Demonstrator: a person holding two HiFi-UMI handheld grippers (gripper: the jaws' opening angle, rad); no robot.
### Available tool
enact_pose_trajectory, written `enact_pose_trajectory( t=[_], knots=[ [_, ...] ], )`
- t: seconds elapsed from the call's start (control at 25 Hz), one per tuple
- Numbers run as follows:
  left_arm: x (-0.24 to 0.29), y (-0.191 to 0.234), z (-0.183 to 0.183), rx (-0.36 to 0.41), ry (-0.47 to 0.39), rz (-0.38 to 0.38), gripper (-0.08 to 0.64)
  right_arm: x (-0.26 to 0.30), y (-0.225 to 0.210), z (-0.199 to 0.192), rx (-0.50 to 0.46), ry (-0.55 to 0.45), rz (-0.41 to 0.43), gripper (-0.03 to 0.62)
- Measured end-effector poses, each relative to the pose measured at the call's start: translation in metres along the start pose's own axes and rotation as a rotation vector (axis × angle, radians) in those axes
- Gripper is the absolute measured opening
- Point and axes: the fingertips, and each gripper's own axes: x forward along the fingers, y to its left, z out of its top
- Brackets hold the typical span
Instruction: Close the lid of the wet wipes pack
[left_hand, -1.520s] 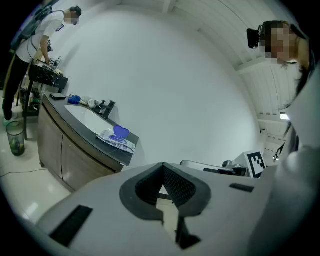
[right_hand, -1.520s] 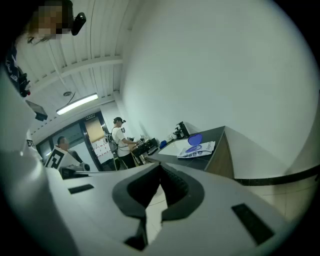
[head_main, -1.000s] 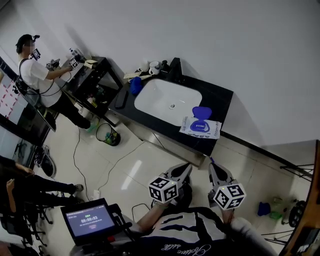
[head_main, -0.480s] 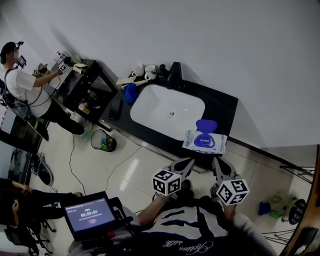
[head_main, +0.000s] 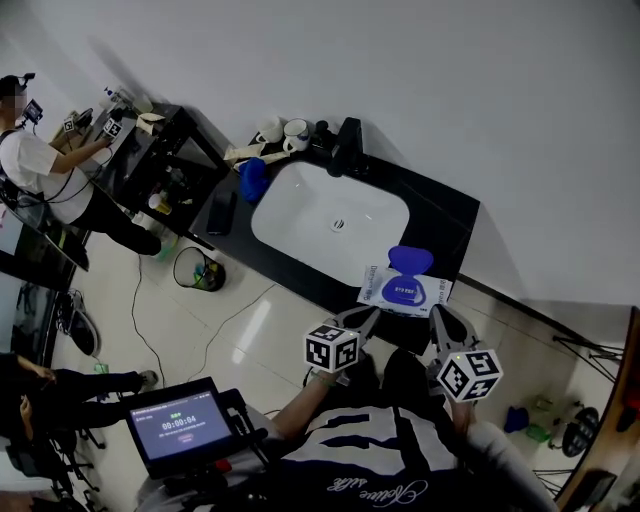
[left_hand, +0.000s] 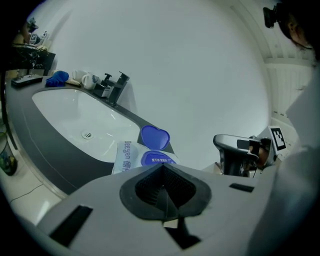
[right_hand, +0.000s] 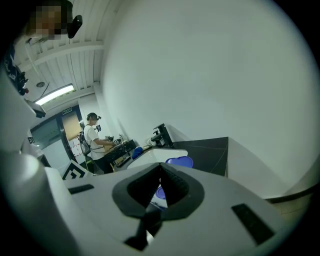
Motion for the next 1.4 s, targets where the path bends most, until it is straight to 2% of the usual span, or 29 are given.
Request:
enact_pose_trajectory(
  t=[0.16,0.44,0.64,0.8,1.08,1.24,1.4],
  knots=[
    [0.018,0.013,-0.003,-0.003,0.042,0.066,0.0,0.024,-0.016,0.008,-0.027,0.05,0.049,-0.002],
    [0.046,0.034,-0.008,-0.078,0.095,0.165,0.002,0.073,-0.059,0.012,-0.13,0.162,0.117,-0.002],
    [0.05,0.044,-0.012,-0.126,0.151,0.195,0.0,0.108,-0.082,0.013,-0.198,0.232,0.145,-0.002],
    [0.05,0.048,-0.011,-0.146,0.165,0.207,0.0,0.133,-0.094,0.009,-0.222,0.29,0.169,-0.002],
    [0.049,0.05,-0.01,-0.159,0.167,0.218,0.001,0.147,-0.082,0.004,-0.201,0.321,0.229,-0.002],
    [0.046,0.047,-0.009,-0.157,0.153,0.213,0.0,0.129,-0.06,0.005,-0.167,0.307,0.284,-0.002],
    [0.042,0.044,-0.007,-0.173,0.121,0.202,0.0,0.107,-0.039,-0.01,-0.165,0.338,0.332,-0.002]
  ],
)
